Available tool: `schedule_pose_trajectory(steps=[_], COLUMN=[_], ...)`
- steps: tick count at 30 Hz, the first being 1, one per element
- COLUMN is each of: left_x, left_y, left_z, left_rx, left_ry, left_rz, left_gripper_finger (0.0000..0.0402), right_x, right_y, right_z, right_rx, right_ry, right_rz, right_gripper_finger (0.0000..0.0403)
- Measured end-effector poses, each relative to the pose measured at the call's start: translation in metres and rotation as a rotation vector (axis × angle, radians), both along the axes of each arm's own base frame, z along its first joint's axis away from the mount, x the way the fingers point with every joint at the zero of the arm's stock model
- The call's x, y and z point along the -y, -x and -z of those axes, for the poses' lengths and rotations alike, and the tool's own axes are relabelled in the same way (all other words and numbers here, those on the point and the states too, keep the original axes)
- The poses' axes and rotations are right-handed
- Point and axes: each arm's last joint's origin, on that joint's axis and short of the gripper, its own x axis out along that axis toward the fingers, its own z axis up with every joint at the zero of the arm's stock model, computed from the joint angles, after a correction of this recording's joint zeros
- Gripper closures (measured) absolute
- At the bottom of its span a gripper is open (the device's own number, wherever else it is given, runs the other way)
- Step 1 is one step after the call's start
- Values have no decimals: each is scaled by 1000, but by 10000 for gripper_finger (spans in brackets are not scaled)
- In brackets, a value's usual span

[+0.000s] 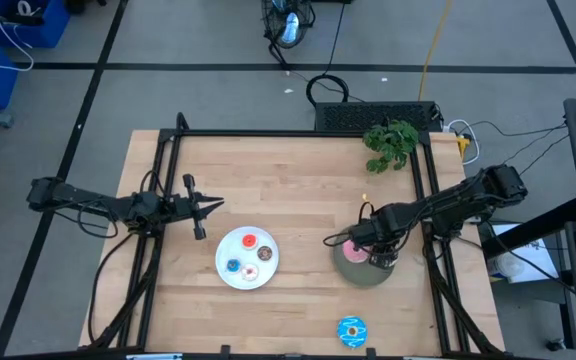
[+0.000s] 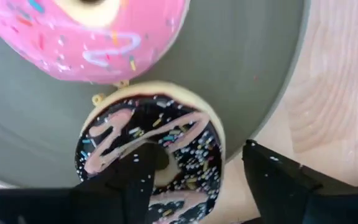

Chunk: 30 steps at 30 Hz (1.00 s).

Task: Pick & Place donuts
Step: Put the large black donut on the gray plate, then put the large blue donut on the gray plate

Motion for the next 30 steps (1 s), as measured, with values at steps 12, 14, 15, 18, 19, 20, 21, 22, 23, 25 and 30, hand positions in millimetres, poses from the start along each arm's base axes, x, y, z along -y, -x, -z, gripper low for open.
schedule_pose_trajectory(steps=[12, 14, 15, 18, 19, 20, 21, 22, 23, 25, 30], left_x=[0, 0, 0, 0, 0, 0, 0, 0, 0, 0, 0], left_y=[0, 0, 0, 0, 0, 0, 0, 0, 0, 0, 0], left_z=[0, 0, 0, 0, 0, 0, 0, 0, 0, 0, 0], left_rx=[0, 0, 0, 0, 0, 0, 0, -2, -4, -4, -4], left_ry=[0, 0, 0, 0, 0, -1, -3, -10, -17, -19, -19], left_rz=[0, 0, 0, 0, 0, 0, 0, -1, -1, -1, 2], left_gripper_finger=[364, 364, 364, 364, 364, 364, 364, 364, 364, 364, 364], right_x=[7, 6, 4, -5, -11, -18, -27, -35, -45, -61, -103], right_y=[-17, -20, -21, -30, -35, -40, -45, -49, -52, -58, -82], right_z=[-31, -40, -45, -64, -71, -78, -85, -92, -97, -105, -99], right_rx=[49, 51, 57, 130, 180, 236, 293, 338, 366, 395, 363], right_ry=[-14, -7, -3, -9, -19, -35, -54, -69, -73, -51, -62], right_rz=[-26, -31, -33, -3, 7, 3, -18, -49, -79, -128, -237], right_gripper_finger=[138, 143, 148, 174, 185, 197, 210, 224, 241, 278, 384])
